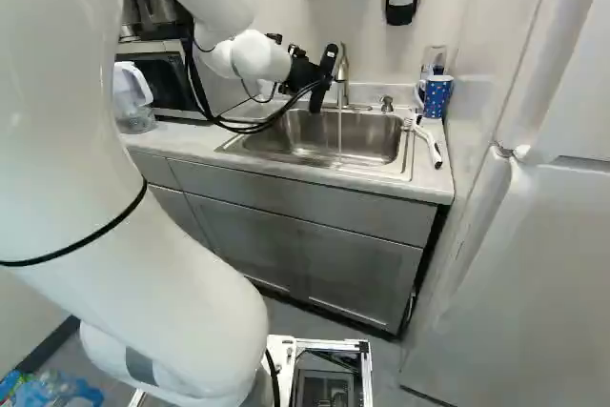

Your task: Rinse the cup and place it in the tray

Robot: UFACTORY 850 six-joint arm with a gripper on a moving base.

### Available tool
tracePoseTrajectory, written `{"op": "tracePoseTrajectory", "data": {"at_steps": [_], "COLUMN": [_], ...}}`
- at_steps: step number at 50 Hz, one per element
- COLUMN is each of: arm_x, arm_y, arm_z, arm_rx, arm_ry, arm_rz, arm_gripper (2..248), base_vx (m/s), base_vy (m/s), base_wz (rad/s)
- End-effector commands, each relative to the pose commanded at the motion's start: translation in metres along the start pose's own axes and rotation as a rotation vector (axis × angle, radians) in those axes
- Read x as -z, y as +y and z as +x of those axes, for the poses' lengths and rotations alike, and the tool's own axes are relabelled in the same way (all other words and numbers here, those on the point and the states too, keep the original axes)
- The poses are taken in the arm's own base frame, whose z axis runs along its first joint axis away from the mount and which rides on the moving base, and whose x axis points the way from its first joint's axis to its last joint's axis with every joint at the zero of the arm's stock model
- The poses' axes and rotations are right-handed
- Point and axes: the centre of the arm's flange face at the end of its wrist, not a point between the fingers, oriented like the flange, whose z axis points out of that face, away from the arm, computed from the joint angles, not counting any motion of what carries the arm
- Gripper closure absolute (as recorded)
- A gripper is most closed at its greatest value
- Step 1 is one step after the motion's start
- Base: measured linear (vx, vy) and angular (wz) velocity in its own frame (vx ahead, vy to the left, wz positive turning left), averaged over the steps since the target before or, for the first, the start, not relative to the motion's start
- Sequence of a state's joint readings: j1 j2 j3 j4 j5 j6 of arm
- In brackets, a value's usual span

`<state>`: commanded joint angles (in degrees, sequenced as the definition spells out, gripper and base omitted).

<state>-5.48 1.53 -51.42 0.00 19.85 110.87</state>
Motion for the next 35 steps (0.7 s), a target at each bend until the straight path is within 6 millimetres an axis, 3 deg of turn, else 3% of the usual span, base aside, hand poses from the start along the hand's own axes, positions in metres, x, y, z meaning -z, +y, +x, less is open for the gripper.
{"op": "tracePoseTrajectory", "data": {"at_steps": [17, 35], "arm_x": [0.0, 0.0], "arm_y": [0.0, 0.0], "arm_z": [0.0, 0.0], "arm_rx": [-0.04, 0.117], "arm_ry": [0.0, 0.0], "arm_rz": [0.0, 0.0], "arm_gripper": [125, 125], "base_vx": [0.0, 0.0], "base_vy": [0.0, 0.0], "base_wz": [0.0, 0.0]}}
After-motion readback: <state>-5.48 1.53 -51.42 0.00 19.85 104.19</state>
